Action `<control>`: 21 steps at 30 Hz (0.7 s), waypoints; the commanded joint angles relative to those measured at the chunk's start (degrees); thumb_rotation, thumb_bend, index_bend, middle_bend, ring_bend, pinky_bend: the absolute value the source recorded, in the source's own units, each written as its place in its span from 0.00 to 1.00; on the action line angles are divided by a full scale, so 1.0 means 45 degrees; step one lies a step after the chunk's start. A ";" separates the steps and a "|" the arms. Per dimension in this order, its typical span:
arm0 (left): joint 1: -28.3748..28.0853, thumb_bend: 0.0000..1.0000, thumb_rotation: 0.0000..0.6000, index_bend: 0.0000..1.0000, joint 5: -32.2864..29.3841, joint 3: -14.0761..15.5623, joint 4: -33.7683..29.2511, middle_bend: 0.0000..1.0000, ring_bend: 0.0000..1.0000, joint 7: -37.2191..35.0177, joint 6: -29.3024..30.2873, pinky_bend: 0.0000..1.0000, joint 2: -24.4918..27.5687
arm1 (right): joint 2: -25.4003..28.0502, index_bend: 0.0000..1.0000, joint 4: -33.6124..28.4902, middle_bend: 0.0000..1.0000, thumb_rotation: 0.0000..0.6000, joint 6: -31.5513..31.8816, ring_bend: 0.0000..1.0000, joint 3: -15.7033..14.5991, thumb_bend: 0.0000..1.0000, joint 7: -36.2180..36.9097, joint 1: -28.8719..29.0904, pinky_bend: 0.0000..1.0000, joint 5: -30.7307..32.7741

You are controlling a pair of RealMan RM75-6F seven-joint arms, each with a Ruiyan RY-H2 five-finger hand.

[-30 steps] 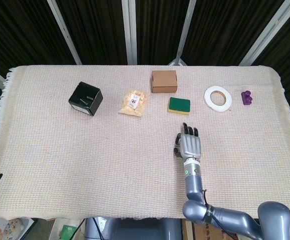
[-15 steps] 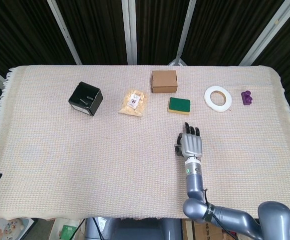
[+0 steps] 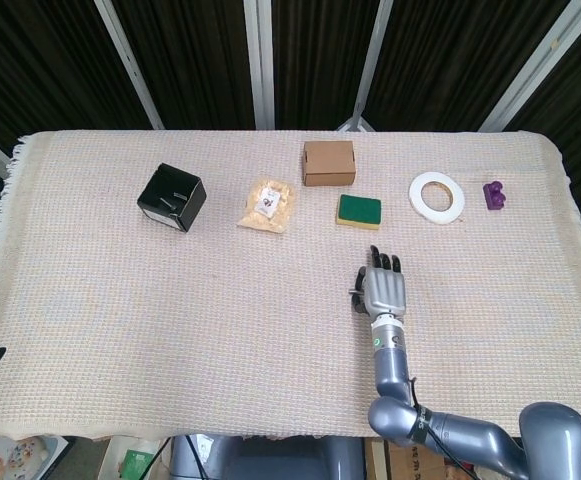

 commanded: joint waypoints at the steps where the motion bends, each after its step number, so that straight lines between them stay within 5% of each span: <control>1: -0.0002 0.12 1.00 0.07 -0.0007 0.0005 0.0000 0.04 0.00 -0.0018 -0.0019 0.15 0.0008 | -0.0006 0.57 0.0033 0.05 1.00 -0.0012 0.10 -0.0010 0.36 0.0007 0.0005 0.04 0.0013; 21: -0.0032 0.12 1.00 0.08 0.0010 0.0031 -0.0014 0.04 0.00 0.0032 -0.0075 0.15 0.0014 | -0.0071 0.57 -0.0070 0.05 1.00 0.0122 0.10 0.0009 0.38 -0.0115 0.0143 0.04 -0.0008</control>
